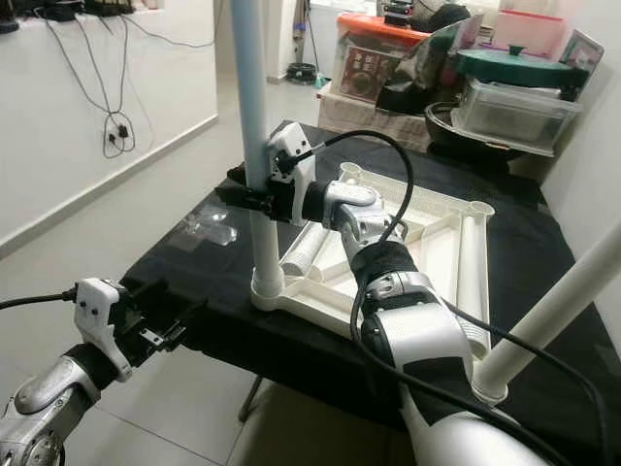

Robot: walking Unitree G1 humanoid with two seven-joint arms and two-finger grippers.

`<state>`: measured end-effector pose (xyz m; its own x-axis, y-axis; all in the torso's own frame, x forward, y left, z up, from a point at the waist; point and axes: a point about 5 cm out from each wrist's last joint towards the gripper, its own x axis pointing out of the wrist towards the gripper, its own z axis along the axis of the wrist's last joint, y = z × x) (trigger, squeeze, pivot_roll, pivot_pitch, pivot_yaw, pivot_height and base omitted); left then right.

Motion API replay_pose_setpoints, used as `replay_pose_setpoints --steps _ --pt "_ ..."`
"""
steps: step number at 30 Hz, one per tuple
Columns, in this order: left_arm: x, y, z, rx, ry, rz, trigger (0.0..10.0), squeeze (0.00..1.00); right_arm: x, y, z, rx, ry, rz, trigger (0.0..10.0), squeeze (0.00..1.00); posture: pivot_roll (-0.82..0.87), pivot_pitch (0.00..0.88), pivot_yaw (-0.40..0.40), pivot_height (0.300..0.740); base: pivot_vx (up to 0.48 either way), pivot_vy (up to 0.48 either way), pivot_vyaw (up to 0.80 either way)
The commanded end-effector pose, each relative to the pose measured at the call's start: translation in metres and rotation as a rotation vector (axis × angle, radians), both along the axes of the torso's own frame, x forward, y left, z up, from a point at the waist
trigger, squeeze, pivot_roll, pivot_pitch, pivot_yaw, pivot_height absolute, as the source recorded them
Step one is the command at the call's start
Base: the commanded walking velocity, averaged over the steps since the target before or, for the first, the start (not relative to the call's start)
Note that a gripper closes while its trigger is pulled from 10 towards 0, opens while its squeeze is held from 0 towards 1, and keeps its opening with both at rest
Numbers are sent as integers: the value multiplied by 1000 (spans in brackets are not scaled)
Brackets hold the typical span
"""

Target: Building children table

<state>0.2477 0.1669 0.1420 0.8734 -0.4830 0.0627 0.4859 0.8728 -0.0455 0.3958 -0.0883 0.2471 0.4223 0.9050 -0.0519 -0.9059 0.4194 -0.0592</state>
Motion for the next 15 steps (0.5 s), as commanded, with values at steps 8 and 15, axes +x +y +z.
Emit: replay_pose_setpoints --steps 8,15 --pt "0 0 -2 6 7 -2 10000 0 -21 -17 -60 -2 255 193 0 0 108 0 -117 740 0 0 0" --pt "0 1 -2 7 9 0 10000 0 -24 -21 -60 -10 234 244 0 0 110 0 -118 740 0 0 0"
